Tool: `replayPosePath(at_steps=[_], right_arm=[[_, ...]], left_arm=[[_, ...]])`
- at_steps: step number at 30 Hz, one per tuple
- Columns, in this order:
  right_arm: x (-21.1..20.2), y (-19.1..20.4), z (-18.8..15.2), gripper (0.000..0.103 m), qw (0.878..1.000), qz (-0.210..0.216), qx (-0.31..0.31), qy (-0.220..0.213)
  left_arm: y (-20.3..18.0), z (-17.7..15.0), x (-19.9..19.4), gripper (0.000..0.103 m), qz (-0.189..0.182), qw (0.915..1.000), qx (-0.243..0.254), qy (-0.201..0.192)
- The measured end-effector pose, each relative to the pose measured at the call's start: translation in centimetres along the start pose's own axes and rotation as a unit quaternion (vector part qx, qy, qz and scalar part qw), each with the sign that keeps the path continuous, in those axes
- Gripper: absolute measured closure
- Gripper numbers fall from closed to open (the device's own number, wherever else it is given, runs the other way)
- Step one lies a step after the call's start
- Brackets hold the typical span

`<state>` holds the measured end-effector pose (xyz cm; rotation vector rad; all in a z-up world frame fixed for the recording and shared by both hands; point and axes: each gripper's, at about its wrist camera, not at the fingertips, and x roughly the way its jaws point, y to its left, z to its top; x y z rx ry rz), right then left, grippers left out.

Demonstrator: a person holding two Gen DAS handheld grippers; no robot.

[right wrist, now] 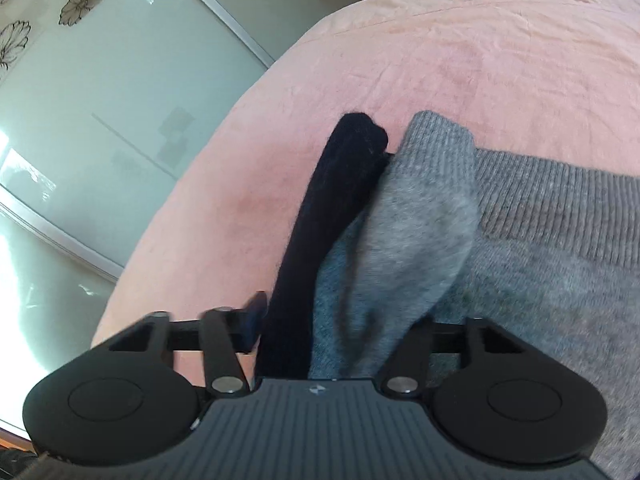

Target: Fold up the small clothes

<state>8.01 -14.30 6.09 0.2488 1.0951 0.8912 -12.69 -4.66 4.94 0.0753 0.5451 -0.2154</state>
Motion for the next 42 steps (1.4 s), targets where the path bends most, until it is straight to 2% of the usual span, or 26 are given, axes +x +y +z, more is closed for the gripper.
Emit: replayPosePath(at_steps=[1,3,7,10,12,13,14,15,17,19,20,21,23,24,26,29,30,31,32,33,34,35,36,38,40,42], right_arm=[[-0.6,-0.2,-0.1,0.083,1.000,0.005,-0.006,-0.010],[-3.4,-0.8,-0.6,0.084,0.999,-0.008,-0.039,-0.036],[-10.4,-2.9,-1.5,0.084,0.994,-0.030,-0.064,-0.080],[-15.9,-7.2,-2.7,0.084,0.990,-0.080,-0.036,-0.108],[-18.0,-10.8,-4.0,0.083,0.988,-0.106,0.010,-0.108],[-18.4,-13.0,-4.8,0.078,0.988,-0.108,0.042,-0.101],[-18.4,-14.5,-5.5,0.075,0.987,-0.114,0.068,-0.095],[-18.2,-15.8,-6.6,0.059,0.984,-0.119,0.091,-0.093],[-18.7,-16.4,-7.5,0.053,0.983,-0.088,0.099,-0.125],[-19.2,-16.7,-7.6,0.029,0.979,-0.058,0.108,-0.160],[-19.2,-16.9,-7.4,0.028,0.977,-0.050,0.111,-0.173],[-18.9,-17.6,-7.0,0.032,0.975,-0.050,0.121,-0.178],[-17.9,-18.1,-6.3,0.085,0.977,-0.065,0.131,-0.156],[-17.8,-17.8,-6.1,0.086,0.978,-0.085,0.118,-0.152],[-18.7,-16.8,-6.9,0.087,0.976,-0.102,0.084,-0.173],[-19.0,-17.7,-8.1,0.086,0.971,-0.142,0.086,-0.173],[-19.1,-18.5,-8.7,0.082,0.971,-0.126,0.104,-0.174],[-19.6,-19.1,-9.2,0.075,0.970,-0.100,0.124,-0.185],[-20.7,-19.4,-9.7,0.068,0.966,-0.082,0.144,-0.200],[-21.9,-19.4,-10.0,0.049,0.958,-0.075,0.157,-0.226],[-22.8,-19.4,-10.3,0.025,0.952,-0.074,0.162,-0.249],[-23.4,-19.6,-10.3,0.021,0.948,-0.074,0.166,-0.260],[-23.3,-20.1,-9.9,0.023,0.951,-0.068,0.173,-0.248],[-22.3,-20.7,-9.0,0.023,0.958,-0.071,0.187,-0.208],[-20.7,-21.2,-8.0,0.023,0.961,-0.079,0.191,-0.183],[-19.6,-21.2,-7.9,0.023,0.964,-0.060,0.192,-0.175]], left_arm=[[-0.6,0.4,0.2,0.097,-0.009,0.9999,0.004,-0.004],[-2.5,1.6,1.0,0.097,-0.041,0.9990,0.015,-0.013],[-8.0,3.7,2.5,0.097,-0.131,0.9902,0.040,-0.029],[-11.9,3.9,4.8,0.097,-0.192,0.9802,0.046,0.012],[-13.9,2.9,6.7,0.097,-0.199,0.9767,0.062,0.050],[-14.4,2.2,7.2,0.097,-0.199,0.9749,0.075,0.066],[-14.5,1.8,7.0,0.097,-0.205,0.9733,0.085,0.059],[-14.2,1.6,6.4,0.097,-0.215,0.9712,0.091,0.047],[-13.4,1.6,6.0,0.095,-0.240,0.9659,0.083,0.053],[-12.7,1.3,5.7,0.095,-0.245,0.9640,0.083,0.061],[-12.5,1.3,5.7,0.095,-0.242,0.9642,0.086,0.064],[-12.2,1.3,5.4,0.095,-0.247,0.9628,0.089,0.066],[-11.3,1.3,4.2,0.095,-0.263,0.9587,0.087,0.065],[-10.2,1.4,3.4,0.095,-0.278,0.9549,0.082,0.065],[-8.0,1.2,2.1,0.095,-0.299,0.9494,0.071,0.064],[-4.4,1.3,1.8,0.094,-0.292,0.9528,0.046,0.066],[-2.8,1.8,2.0,0.094,-0.284,0.9562,0.031,0.065],[-1.2,2.2,2.1,0.092,-0.270,0.9609,0.007,0.060],[0.2,2.7,2.4,0.084,-0.262,0.9634,-0.018,0.055],[1.7,3.3,3.0,0.078,-0.255,0.9641,-0.055,0.051],[3.3,4.1,4.0,0.057,-0.247,0.9626,-0.100,0.050],[4.6,4.5,5.1,0.022,-0.233,0.9600,-0.148,0.046],[5.8,4.9,6.2,0.010,-0.227,0.9533,-0.196,0.039],[7.7,5.6,9.5,0.007,-0.229,0.9327,-0.274,0.049],[8.4,6.0,14.0,0.007,-0.268,0.8950,-0.345,0.090],[8.1,5.9,17.8,0.008,-0.278,0.8670,-0.390,0.137]])
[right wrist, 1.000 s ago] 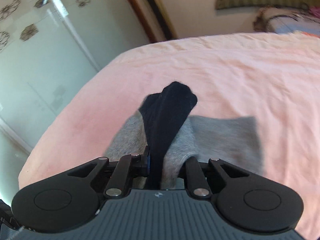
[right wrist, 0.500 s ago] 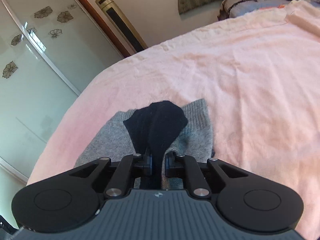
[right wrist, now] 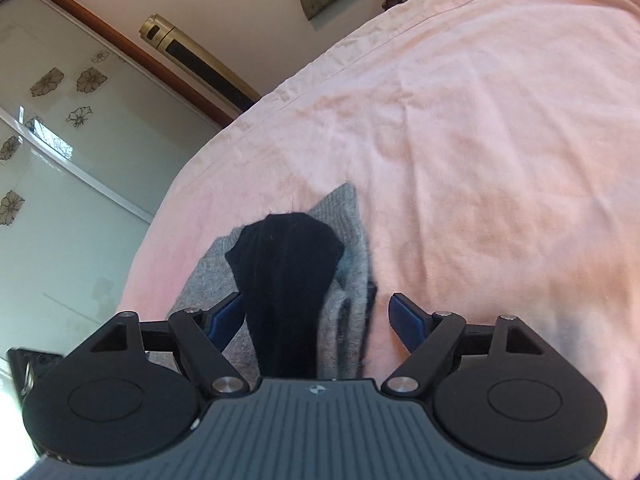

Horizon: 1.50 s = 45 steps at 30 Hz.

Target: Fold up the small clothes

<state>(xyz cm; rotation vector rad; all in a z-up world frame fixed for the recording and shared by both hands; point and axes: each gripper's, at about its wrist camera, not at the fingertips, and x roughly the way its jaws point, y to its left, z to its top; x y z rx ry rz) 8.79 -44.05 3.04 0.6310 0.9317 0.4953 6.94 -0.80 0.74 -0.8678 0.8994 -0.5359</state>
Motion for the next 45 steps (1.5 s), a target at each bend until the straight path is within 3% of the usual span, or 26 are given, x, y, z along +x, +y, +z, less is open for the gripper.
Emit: replayPosePath(at_steps=[1,3,4,5,6,8,11,15,17,18,20,21,23,24,27,29,30,31,32,33,34,39,41,42,44,45], right_arm=[[0.6,0.1,0.0,0.023,1.000,0.005,0.000,0.001],[1.2,0.4,0.0,0.025,1.000,0.010,0.001,-0.008],[1.5,0.5,0.0,0.043,1.000,0.006,0.001,-0.009],[1.9,0.6,-0.1,0.064,1.000,-0.005,0.002,-0.002],[2.3,0.8,-0.3,0.076,1.000,-0.007,0.002,0.010],[2.0,1.9,-0.8,0.076,1.000,-0.012,-0.023,-0.008],[1.1,3.9,-1.1,0.077,0.999,0.025,-0.034,-0.035],[2.4,7.2,0.0,0.077,0.995,0.073,-0.048,-0.057],[4.1,8.0,1.0,0.076,0.994,0.084,-0.030,-0.067],[5.3,8.0,1.4,0.069,0.995,0.075,-0.014,-0.067],[7.2,7.7,1.7,0.040,0.998,0.039,0.007,-0.051],[7.8,7.6,1.5,0.028,0.999,0.018,0.012,-0.040],[7.6,7.3,0.2,0.029,1.000,0.012,0.012,-0.020],[6.9,7.2,-0.8,0.029,1.000,0.021,0.002,-0.009],[4.2,6.5,-3.3,0.029,1.000,0.026,-0.002,0.010],[2.9,5.8,-5.2,0.031,0.999,0.030,0.011,0.029],[2.5,5.6,-6.1,0.039,0.999,0.034,0.013,0.036],[2.2,5.7,-6.7,0.050,0.999,0.035,0.010,0.038],[2.1,5.9,-7.2,0.060,0.998,0.032,0.011,0.046],[2.3,6.1,-7.6,0.080,0.998,0.027,0.009,0.057],[2.3,6.5,-7.9,0.080,0.998,0.021,-0.002,0.059],[0.1,9.4,-9.8,0.083,0.994,0.021,-0.086,0.057],[0.8,8.7,-10.7,0.083,0.993,-0.007,-0.090,0.075],[0.6,8.0,-10.8,0.080,0.995,0.010,-0.079,0.067],[-0.3,7.5,-9.7,0.066,0.997,0.019,-0.047,0.053],[-1.2,7.6,-8.9,0.050,0.998,0.023,-0.043,0.025]], left_arm=[[0.0,0.1,0.9,0.013,0.001,1.0000,0.008,0.002],[-0.7,0.4,3.1,0.049,0.029,0.9988,0.036,0.019],[-1.0,0.3,3.9,0.072,0.061,0.9963,0.053,0.030],[-1.2,0.2,3.9,0.075,0.064,0.9955,0.067,0.022],[-1.6,0.0,3.4,0.076,0.069,0.9939,0.084,0.017],[-2.2,-0.1,2.3,0.081,0.081,0.9895,0.120,0.007],[-3.3,1.3,0.2,0.082,0.086,0.9821,0.168,-0.005],[-4.7,5.1,-2.9,0.082,0.124,0.9684,0.209,-0.057],[-4.6,6.7,-2.7,0.076,0.144,0.9602,0.235,-0.043],[-3.9,7.2,-2.3,0.076,0.166,0.9593,0.226,-0.032],[-1.8,6.9,-3.2,0.073,0.181,0.9674,0.177,-0.010],[-0.8,6.2,-4.2,0.071,0.162,0.9740,0.159,-0.007],[0.6,4.5,-6.5,0.043,0.109,0.9867,0.121,-0.006],[1.3,3.7,-7.2,0.035,0.077,0.9927,0.093,0.008],[2.7,0.4,-7.8,0.030,0.015,0.9975,0.046,0.051],[2.5,-1.5,-7.3,0.031,0.013,0.9962,0.060,0.062],[1.9,-2.2,-7.2,0.033,0.021,0.9948,0.084,0.052],[1.4,-2.5,-6.8,0.066,0.037,0.9924,0.104,0.055],[1.3,-2.6,-6.5,0.086,0.054,0.9908,0.104,0.067],[1.4,-2.5,-6.6,0.087,0.059,0.9906,0.100,0.072],[1.1,-2.5,-7.3,0.090,0.065,0.9890,0.114,0.068],[0.5,-3.7,-9.9,0.090,0.136,0.9640,0.218,0.070],[-0.1,-4.3,-10.8,0.088,0.139,0.9572,0.246,0.063],[-0.8,-4.5,-11.3,0.088,0.142,0.9531,0.261,0.058],[-2.9,-5.3,-12.5,0.083,0.152,0.9376,0.311,0.030],[-4.3,-5.6,-12.6,0.079,0.155,0.9266,0.342,0.011]])
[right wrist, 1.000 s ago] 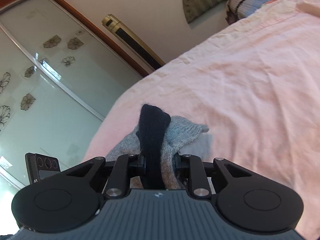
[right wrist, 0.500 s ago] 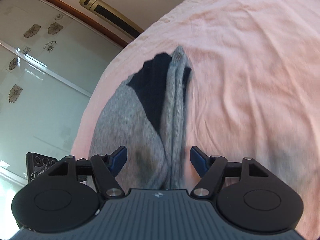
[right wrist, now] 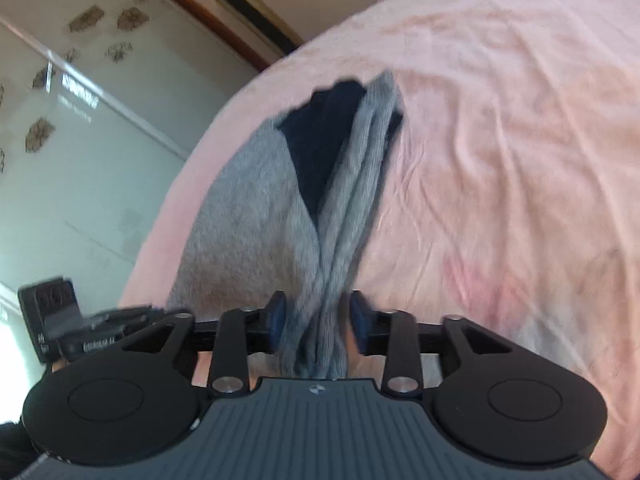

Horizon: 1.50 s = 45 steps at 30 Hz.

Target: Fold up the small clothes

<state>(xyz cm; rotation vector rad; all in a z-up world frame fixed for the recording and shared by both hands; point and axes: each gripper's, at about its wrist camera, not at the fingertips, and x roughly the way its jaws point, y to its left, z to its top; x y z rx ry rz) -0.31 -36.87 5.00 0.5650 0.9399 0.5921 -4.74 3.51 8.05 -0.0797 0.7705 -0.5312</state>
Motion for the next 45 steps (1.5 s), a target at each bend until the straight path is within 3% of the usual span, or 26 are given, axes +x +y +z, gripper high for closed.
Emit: replayPosePath(at_steps=[1,2,3,5,7,10,11,13,15,18,21,24,26,28,29,31,32,33,35,37,39,40,43,45], right_arm=[[-0.8,0.1,1.1,0.039,1.000,0.012,-0.002,-0.029],[-1.0,0.1,2.3,0.036,0.999,0.019,-0.001,-0.049],[-0.8,0.2,3.4,0.037,0.998,0.016,0.002,-0.060],[0.9,0.1,6.5,0.037,0.997,0.007,0.012,-0.072],[3.2,-0.2,8.6,0.045,0.997,-0.001,0.033,-0.065],[7.4,-0.1,10.5,0.051,0.999,-0.034,0.027,-0.027],[8.6,-0.2,10.6,0.054,0.999,-0.047,0.024,-0.012],[10.5,-0.3,10.8,0.095,0.998,-0.062,0.006,0.007],[10.4,-0.2,10.9,0.096,0.996,-0.081,-0.028,-0.007],[10.5,-2.0,10.9,0.100,0.997,-0.077,-0.001,-0.017],[9.8,-1.4,10.3,0.098,0.996,-0.081,-0.001,-0.024],[6.6,0.9,9.6,0.074,0.993,-0.096,-0.001,-0.068],[4.8,3.5,8.6,0.064,0.991,-0.073,-0.034,-0.104],[5.5,5.2,8.1,0.048,0.994,-0.035,-0.043,-0.089],[6.3,5.9,8.1,0.046,0.995,-0.026,-0.050,-0.077],[8.9,6.2,8.1,0.042,0.996,-0.049,-0.063,-0.044],[10.2,5.7,8.1,0.041,0.995,-0.076,-0.062,-0.022],[11.0,4.7,7.7,0.050,0.994,-0.088,-0.067,-0.017],[9.9,2.9,7.2,0.057,0.996,-0.055,-0.056,-0.041],[9.1,2.4,7.2,0.073,0.997,-0.061,-0.037,-0.037],[8.1,3.3,6.9,0.072,0.995,-0.085,-0.035,-0.038],[7.4,3.9,6.6,0.064,0.994,-0.090,-0.038,-0.041],[5.4,5.4,4.4,0.057,0.996,-0.047,-0.052,-0.050],[6.7,4.6,2.9,0.057,0.998,-0.049,-0.048,-0.012]], left_arm=[[-1.0,0.2,-0.3,0.062,0.014,0.9993,0.027,-0.023],[-1.8,0.3,-0.4,0.035,0.027,0.9975,0.048,-0.044],[-2.6,0.3,-0.1,0.026,0.034,0.9952,0.070,-0.059],[-4.2,0.4,1.3,0.025,0.036,0.9924,0.099,-0.064],[-5.4,0.0,2.9,0.025,0.030,0.9908,0.122,-0.051],[-4.9,-1.3,5.6,0.026,0.020,0.9929,0.116,-0.010],[-4.9,-1.8,5.7,0.026,0.018,0.9920,0.124,-0.018],[-5.1,-2.5,5.5,0.026,0.015,0.9891,0.145,-0.023],[-4.8,-2.7,5.4,0.026,0.006,0.9900,0.139,-0.024],[-5.0,-2.9,5.4,0.026,0.008,0.9895,0.141,-0.029],[-4.8,-2.2,4.0,0.026,-0.001,0.9918,0.125,-0.029],[-3.5,0.2,2.6,0.025,-0.015,0.9943,0.079,-0.070],[-2.9,2.0,3.3,0.025,-0.015,0.9948,0.065,-0.077],[-2.7,3.8,5.6,0.025,-0.005,0.9956,0.067,-0.066],[-2.6,4.1,7.0,0.025,0.001,0.9962,0.070,-0.052],[-2.2,3.7,9.4,0.026,0.014,0.9957,0.087,-0.029],[-2.3,3.0,9.4,0.026,0.020,0.9929,0.110,-0.040],[-2.7,2.3,9.4,0.026,0.029,0.9890,0.138,-0.044],[-4.1,1.3,9.2,0.025,0.056,0.9808,0.182,-0.043],[-4.9,1.5,8.7,0.026,0.067,0.9791,0.188,-0.038],[-5.0,1.8,7.3,0.026,0.054,0.9829,0.172,-0.039],[-5.1,1.6,6.4,0.026,0.041,0.9838,0.169,-0.043],[-5.3,0.4,6.9,0.025,0.029,0.9851,0.169,-0.018],[-5.5,-0.7,7.4,0.025,0.040,0.9801,0.192,-0.031]])
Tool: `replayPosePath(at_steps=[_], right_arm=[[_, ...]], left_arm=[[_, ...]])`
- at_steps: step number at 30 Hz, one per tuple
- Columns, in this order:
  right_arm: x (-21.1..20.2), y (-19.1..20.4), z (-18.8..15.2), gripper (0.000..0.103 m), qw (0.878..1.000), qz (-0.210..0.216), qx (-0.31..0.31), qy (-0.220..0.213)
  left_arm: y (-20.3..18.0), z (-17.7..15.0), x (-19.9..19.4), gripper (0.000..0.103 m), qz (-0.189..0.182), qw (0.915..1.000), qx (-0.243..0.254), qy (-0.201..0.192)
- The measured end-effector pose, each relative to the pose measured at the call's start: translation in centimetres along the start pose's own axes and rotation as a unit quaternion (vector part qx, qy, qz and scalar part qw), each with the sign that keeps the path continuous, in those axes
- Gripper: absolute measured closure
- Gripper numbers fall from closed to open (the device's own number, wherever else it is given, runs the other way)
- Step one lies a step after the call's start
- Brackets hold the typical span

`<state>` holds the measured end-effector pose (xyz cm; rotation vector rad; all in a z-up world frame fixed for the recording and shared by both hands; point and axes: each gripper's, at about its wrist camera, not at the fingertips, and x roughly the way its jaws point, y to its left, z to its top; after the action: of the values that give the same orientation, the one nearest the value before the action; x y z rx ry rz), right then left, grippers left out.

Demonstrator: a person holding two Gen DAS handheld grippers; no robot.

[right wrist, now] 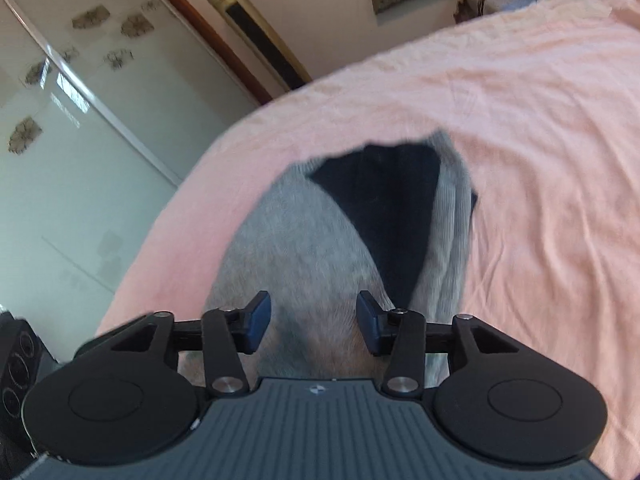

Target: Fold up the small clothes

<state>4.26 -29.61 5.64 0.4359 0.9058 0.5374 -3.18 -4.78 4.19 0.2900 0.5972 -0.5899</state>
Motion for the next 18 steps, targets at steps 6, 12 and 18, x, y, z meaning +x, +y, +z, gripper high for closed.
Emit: replayPosePath(at_steps=[6,12,18], right_arm=[[-4.3,-0.9,-1.1,0.056,0.999,0.005,0.017,-0.036],[-6.6,-4.4,-4.6,0.035,0.996,0.019,0.085,0.015],[-3.8,-3.5,-4.6,0.083,0.997,0.025,0.039,0.055]], left_arm=[[2.6,-1.2,-5.3,0.025,-0.008,0.9926,-0.120,-0.019],[8.0,-5.1,-5.0,0.026,-0.097,0.9275,-0.360,0.026],[7.8,-5.4,-2.7,0.089,-0.142,0.8963,-0.412,0.081]])
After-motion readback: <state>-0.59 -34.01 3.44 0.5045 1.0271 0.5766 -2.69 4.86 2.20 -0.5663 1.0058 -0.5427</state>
